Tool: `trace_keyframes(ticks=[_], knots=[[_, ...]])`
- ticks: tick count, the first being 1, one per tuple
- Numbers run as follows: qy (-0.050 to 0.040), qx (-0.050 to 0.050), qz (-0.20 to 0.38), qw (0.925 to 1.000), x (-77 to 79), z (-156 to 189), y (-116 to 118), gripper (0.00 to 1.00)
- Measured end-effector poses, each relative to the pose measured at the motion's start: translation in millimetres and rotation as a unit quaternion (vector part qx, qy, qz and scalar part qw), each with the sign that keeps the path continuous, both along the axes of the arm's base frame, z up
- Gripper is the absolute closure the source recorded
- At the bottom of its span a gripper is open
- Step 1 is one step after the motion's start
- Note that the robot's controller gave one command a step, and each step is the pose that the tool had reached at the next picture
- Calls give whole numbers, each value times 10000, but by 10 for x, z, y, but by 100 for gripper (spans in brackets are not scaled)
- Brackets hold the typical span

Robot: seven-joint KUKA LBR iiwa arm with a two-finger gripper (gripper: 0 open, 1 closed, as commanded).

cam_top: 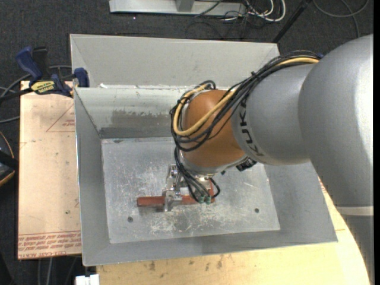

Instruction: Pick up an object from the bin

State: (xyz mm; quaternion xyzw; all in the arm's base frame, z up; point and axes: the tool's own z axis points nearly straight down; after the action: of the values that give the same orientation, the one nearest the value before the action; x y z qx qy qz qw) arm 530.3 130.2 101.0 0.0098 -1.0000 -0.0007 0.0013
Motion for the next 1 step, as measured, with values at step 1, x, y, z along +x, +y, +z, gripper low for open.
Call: trace_keyframes(ticks=[1], knots=[[10, -4, -3, 10000, -4, 187, 0, 100]])
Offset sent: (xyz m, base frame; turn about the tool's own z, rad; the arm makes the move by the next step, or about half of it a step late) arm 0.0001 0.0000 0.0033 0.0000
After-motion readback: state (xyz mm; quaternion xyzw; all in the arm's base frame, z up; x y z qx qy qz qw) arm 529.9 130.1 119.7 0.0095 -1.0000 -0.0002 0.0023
